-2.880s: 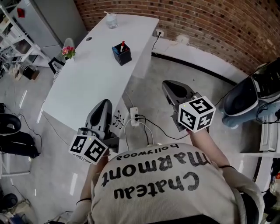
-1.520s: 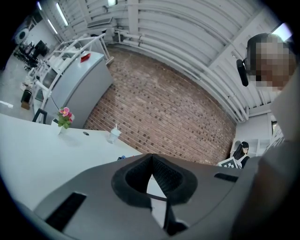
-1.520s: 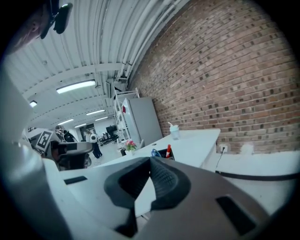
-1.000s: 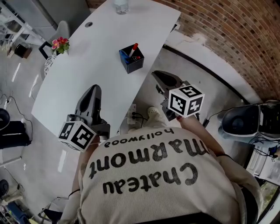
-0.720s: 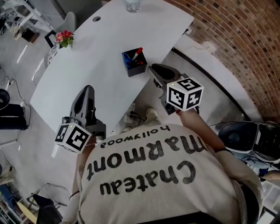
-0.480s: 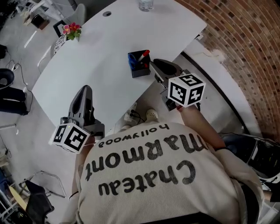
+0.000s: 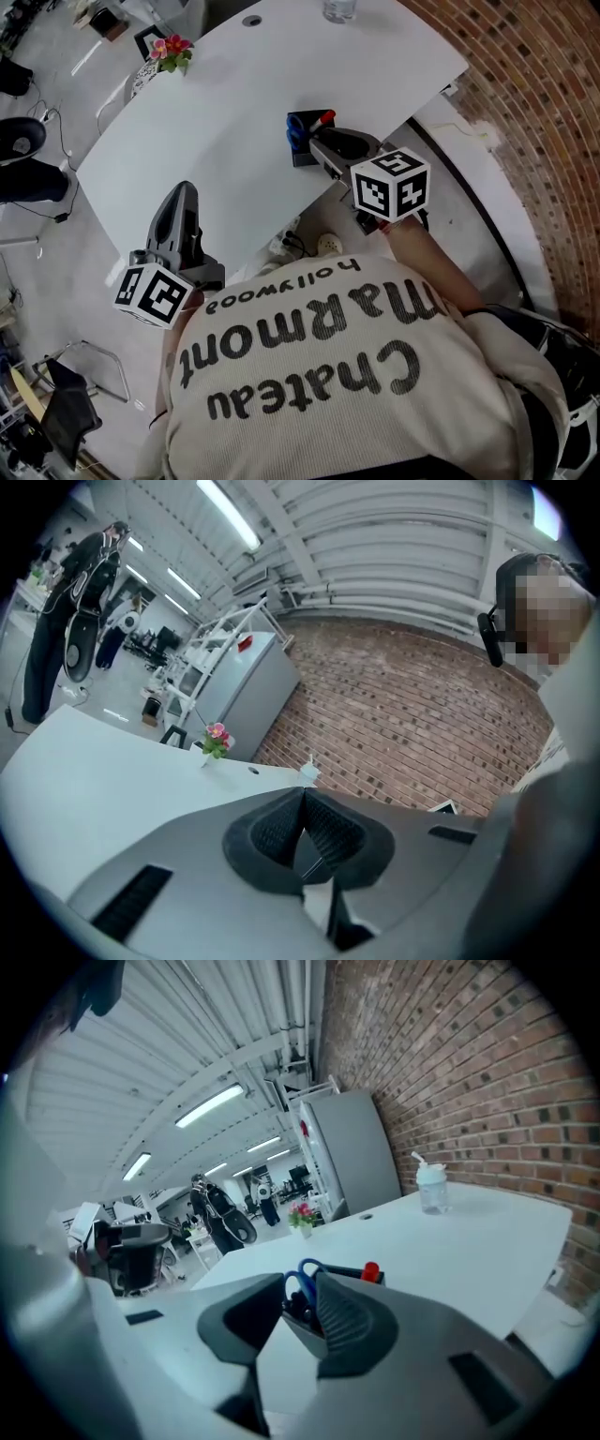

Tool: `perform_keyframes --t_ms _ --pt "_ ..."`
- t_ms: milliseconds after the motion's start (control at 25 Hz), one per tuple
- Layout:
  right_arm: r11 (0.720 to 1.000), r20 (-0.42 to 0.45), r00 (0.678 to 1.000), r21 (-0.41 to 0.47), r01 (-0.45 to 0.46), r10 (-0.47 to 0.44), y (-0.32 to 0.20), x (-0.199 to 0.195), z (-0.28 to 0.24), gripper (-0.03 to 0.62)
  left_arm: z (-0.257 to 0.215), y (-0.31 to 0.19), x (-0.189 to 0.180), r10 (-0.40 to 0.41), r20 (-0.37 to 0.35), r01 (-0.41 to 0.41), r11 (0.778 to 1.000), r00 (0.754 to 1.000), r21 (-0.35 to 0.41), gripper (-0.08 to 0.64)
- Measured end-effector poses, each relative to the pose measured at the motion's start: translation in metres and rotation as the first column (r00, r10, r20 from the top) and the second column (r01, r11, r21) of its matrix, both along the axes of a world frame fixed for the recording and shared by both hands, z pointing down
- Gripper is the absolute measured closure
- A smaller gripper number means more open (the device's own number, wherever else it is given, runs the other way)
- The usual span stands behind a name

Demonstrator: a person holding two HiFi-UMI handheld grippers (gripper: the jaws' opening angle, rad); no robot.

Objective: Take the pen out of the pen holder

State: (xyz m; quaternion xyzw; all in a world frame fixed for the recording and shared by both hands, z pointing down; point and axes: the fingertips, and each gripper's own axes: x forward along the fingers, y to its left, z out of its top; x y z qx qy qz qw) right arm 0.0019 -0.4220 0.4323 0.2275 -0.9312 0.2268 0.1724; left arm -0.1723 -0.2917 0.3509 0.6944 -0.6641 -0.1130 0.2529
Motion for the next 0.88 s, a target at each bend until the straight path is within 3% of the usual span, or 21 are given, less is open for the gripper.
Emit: perform_keyframes --t_ms 360,880 --pt "0.996 -0.172 0.984 0.063 0.06 -0.048 0.007 -0.005 0.025 0.471 0.001 0.019 -0.009 -0.052 0.007 0.053 0.999 0.999 -0.005 0.559" --pt "0.985 -0.299 0.953 0.146 0.093 -0.045 0.001 -0.013 0.032 0.494 0.005 0.033 -0.016 -0.068 -0.003 0.067 0.998 0.998 -0.015 0.56"
